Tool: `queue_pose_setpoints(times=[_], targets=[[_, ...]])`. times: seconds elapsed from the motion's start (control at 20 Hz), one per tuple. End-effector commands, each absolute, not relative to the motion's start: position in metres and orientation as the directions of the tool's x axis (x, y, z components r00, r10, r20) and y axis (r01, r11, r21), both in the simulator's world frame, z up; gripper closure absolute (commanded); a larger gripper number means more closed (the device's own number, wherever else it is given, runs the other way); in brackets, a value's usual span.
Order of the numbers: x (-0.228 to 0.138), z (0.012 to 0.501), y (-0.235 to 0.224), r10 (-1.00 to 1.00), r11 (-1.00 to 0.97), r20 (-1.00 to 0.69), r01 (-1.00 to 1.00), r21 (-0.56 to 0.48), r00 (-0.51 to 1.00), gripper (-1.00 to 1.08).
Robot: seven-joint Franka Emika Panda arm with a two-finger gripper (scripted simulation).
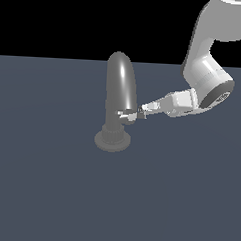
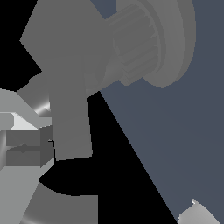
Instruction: Turn on the faucet by rotating a designated handle.
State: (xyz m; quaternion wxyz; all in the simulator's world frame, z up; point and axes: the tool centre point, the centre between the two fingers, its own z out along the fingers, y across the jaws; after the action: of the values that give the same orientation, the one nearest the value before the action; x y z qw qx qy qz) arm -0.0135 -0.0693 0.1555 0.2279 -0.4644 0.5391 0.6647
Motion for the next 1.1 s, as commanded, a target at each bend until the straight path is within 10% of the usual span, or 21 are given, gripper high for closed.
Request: queue_pose_setpoints(times=[0.0,1.05], targets=[[-0.017,0.143,-0.070,-0.198,-0.314,-0.859,-0.799,0.512,-0.472,1.08],[-0.004,0.091,-0.066,-0.195,-0.326,-0.869,-0.806,0.494,-0.454,1.08]])
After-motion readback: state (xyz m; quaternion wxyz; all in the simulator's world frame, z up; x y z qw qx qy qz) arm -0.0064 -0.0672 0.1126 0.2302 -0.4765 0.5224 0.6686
